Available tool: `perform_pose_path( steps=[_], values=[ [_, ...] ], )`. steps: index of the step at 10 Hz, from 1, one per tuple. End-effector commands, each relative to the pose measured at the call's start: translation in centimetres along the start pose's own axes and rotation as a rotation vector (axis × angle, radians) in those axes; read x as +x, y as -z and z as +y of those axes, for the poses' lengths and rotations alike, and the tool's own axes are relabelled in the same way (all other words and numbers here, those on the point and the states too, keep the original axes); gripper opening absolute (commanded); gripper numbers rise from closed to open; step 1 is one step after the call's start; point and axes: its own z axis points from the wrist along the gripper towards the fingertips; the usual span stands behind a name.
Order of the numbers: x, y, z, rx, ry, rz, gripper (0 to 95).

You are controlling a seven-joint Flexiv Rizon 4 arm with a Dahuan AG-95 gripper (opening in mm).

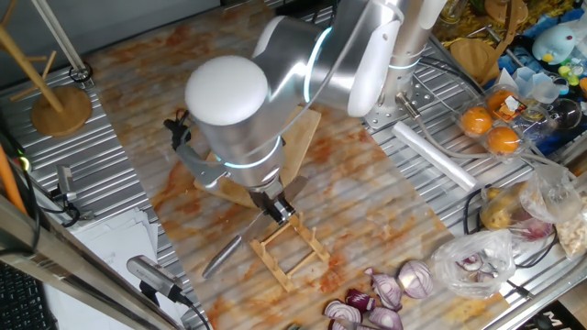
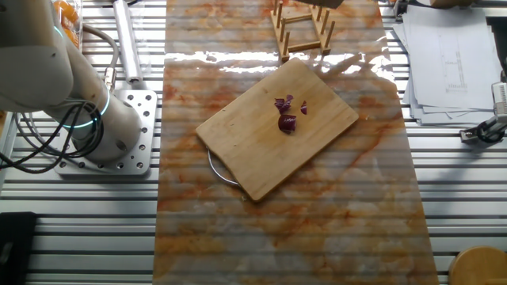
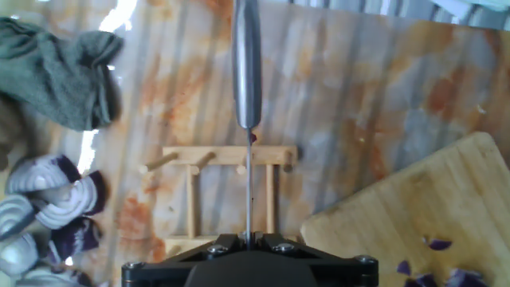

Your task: Chop the onions

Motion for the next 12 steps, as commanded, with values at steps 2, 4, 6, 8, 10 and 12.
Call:
perform_pose_path(
  steps=[2,4,6,8,10,12],
  values=[
    [0.0,-0.2,0.0,0.02,0.017,0.008,0.0],
    [-0.3,-0.3,0.1,0.021,0.032,0.008,0.0],
    [-2.1,-0.3,0.8,0.026,0.032,0.003,0.0],
    [-2.9,-0.3,1.1,0.026,0.034,0.005,0.0],
    [-2.9,-0.3,1.1,0.03,0.044,0.01,0.0],
    [-2.7,-0.3,1.0,0.033,0.042,0.014,0.0]
  ],
)
